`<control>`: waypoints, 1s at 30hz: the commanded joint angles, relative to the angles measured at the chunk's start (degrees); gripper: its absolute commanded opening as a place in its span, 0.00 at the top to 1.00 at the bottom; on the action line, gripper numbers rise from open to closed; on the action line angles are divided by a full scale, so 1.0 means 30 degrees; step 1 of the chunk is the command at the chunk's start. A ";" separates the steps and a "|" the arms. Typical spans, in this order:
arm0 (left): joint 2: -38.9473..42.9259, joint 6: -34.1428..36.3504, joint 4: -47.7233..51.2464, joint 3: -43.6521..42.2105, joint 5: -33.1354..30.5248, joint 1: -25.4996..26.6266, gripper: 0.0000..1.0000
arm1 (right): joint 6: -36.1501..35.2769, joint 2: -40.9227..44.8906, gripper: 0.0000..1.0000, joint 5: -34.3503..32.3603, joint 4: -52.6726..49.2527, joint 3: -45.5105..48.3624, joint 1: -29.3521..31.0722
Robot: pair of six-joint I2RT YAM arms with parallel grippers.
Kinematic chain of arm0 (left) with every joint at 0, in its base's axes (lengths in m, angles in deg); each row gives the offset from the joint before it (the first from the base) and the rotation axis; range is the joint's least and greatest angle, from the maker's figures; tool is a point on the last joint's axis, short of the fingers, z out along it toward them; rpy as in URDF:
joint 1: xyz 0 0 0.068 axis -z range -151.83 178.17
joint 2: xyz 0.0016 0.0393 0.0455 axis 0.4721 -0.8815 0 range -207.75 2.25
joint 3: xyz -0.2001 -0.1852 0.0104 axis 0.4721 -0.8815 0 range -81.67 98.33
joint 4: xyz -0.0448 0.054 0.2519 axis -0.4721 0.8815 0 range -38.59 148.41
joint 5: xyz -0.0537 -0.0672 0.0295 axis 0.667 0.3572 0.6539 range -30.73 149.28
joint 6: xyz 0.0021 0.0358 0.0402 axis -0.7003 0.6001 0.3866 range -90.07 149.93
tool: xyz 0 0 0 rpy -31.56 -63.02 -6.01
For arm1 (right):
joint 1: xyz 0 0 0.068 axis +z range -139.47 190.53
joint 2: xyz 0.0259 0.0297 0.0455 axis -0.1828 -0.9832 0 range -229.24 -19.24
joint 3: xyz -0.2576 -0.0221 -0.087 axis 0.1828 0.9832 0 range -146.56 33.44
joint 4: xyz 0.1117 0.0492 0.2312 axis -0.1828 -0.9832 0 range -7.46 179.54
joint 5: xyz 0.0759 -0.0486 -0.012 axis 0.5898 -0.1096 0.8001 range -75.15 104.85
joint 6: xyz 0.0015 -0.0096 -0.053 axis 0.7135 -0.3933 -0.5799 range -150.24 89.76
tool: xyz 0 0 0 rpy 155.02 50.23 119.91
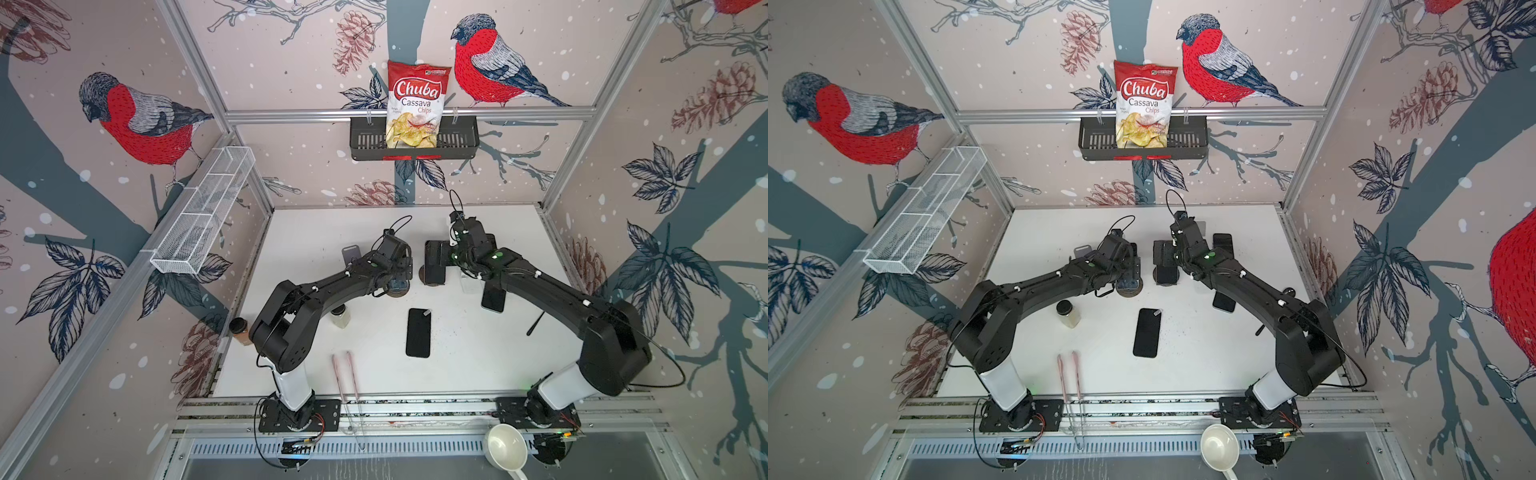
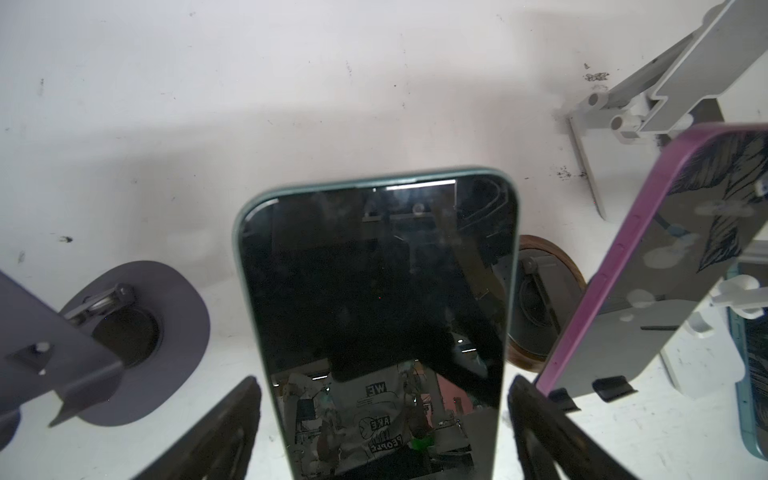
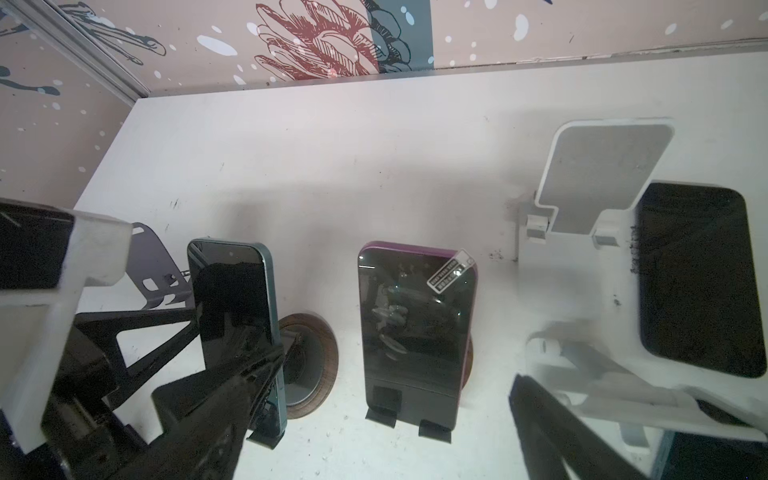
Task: Remove the phone from the phone stand
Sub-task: 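Lift the teal-edged phone up off its round wooden stand with the left gripper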
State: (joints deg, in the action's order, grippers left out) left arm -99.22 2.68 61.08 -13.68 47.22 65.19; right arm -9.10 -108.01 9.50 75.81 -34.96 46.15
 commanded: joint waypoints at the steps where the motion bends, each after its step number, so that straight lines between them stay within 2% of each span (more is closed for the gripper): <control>1: -0.0210 -0.0147 -0.0030 0.0190 -0.0258 0.0025 0.11 | 0.0004 -0.0038 0.01 0.0142 0.0294 0.0008 -0.0036; 21: -0.0462 -0.0350 -0.0294 0.0112 -0.0237 0.0025 0.34 | 0.0103 -0.0527 0.01 0.0295 0.0419 0.0131 -0.0036; 30: -0.0439 -0.0377 -0.0349 -0.0002 -0.0288 0.0025 0.38 | 0.0178 -0.0323 0.01 0.0346 0.0536 0.0365 -0.0012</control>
State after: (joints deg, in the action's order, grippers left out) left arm -100.49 1.39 60.45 -13.40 47.31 65.41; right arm -9.08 -109.49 10.40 75.91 -34.00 46.08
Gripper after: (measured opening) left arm 0.737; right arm 0.993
